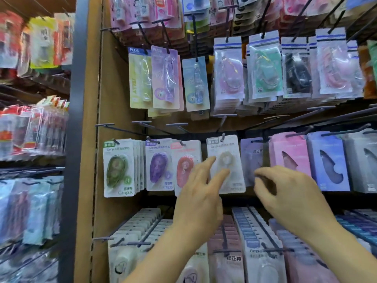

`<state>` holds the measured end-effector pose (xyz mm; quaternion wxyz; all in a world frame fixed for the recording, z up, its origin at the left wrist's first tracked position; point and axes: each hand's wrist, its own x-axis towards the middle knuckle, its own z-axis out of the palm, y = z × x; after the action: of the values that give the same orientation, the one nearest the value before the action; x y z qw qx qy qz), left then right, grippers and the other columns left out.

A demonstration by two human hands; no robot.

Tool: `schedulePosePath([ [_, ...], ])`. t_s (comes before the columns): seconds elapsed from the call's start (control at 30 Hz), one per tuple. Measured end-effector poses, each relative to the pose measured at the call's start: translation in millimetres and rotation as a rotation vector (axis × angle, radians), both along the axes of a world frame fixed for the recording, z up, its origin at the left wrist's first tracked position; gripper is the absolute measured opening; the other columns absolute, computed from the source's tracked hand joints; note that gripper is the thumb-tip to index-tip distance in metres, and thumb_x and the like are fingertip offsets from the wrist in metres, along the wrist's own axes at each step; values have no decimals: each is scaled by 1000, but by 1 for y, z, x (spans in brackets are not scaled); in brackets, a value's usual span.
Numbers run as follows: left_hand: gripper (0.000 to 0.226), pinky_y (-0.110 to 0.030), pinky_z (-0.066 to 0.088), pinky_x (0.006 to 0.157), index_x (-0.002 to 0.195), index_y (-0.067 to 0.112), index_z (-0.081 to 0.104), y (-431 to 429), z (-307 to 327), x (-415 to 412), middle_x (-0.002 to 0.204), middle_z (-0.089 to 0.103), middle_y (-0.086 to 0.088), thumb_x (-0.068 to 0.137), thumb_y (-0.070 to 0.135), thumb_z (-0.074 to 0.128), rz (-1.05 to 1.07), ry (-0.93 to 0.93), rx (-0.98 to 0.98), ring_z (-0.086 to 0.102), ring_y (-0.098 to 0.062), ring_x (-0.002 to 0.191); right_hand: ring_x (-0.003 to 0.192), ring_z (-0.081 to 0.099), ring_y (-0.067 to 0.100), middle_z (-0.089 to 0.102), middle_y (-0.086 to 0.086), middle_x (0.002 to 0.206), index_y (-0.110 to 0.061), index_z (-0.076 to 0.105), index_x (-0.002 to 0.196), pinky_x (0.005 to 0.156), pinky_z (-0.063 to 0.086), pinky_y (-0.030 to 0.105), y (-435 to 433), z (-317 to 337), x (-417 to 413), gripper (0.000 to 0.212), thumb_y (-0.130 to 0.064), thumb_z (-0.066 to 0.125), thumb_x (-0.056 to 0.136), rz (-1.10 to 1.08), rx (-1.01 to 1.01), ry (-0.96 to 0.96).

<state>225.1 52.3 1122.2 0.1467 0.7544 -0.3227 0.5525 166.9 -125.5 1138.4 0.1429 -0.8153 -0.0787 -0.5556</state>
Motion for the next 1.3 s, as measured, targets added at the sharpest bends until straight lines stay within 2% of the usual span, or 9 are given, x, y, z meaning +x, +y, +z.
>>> schedulePosePath([
  [0.13,35,-23,49,88,116,24,64,36,-27,-15,123,57,9,85,12,54,-141,63,-143,56,-9,110,60,59,12,66,-11,65,-26,75,83,60,46,19,17,-15,-28,11,-15,71,84,263,131,12],
  [0.23,28,-15,45,81,110,28,65,55,-47,-31,107,58,20,91,22,46,-276,160,-166,56,2,93,56,56,15,66,-10,65,-37,73,79,55,44,19,34,-31,-52,24,-12,74,80,410,179,83],
  [0.3,26,-12,45,74,107,31,63,63,-61,-42,99,61,19,91,23,45,-350,162,-154,56,6,85,57,58,15,67,-11,67,-47,71,88,54,46,23,46,-45,-65,13,-38,74,80,503,186,144],
  [0.37,24,-5,41,70,105,32,62,67,-78,-50,93,62,18,89,22,48,-408,167,-144,50,14,78,56,60,13,68,-12,70,-54,67,96,54,49,26,51,-59,-75,36,-78,59,71,559,187,243],
  [0.47,23,-3,39,71,103,31,65,67,-107,-61,88,63,19,87,22,52,-491,289,-124,50,18,77,51,58,11,68,-11,69,-53,68,97,51,49,27,52,-80,-86,54,-91,44,66,576,192,413],
  [0.67,23,-1,37,73,105,31,68,58,-172,-86,85,62,22,89,22,56,-501,578,-9,55,9,75,54,57,1,69,-19,69,-49,72,87,53,41,10,40,-138,-109,16,-34,72,84,456,99,710],
  [0.93,23,-1,36,77,106,23,72,19,-281,-137,96,68,10,92,16,56,-410,925,164,59,-2,90,79,60,6,70,-10,88,-33,67,113,70,46,22,-16,-267,-145,21,-38,56,96,243,-5,1196],
  [1.07,23,0,36,78,103,18,74,-3,-367,-171,97,70,7,90,12,57,-367,1111,171,57,-4,93,72,62,4,66,-15,76,-42,66,95,71,49,25,-52,-359,-175,13,-31,60,92,221,118,1340],
  [1.3,26,-30,55,79,102,19,75,-18,-540,-222,101,73,2,85,14,55,-202,1473,187,67,-17,90,85,69,14,72,-9,87,-24,70,111,83,54,42,-92,-546,-235,26,-18,68,86,121,531,1501],
])
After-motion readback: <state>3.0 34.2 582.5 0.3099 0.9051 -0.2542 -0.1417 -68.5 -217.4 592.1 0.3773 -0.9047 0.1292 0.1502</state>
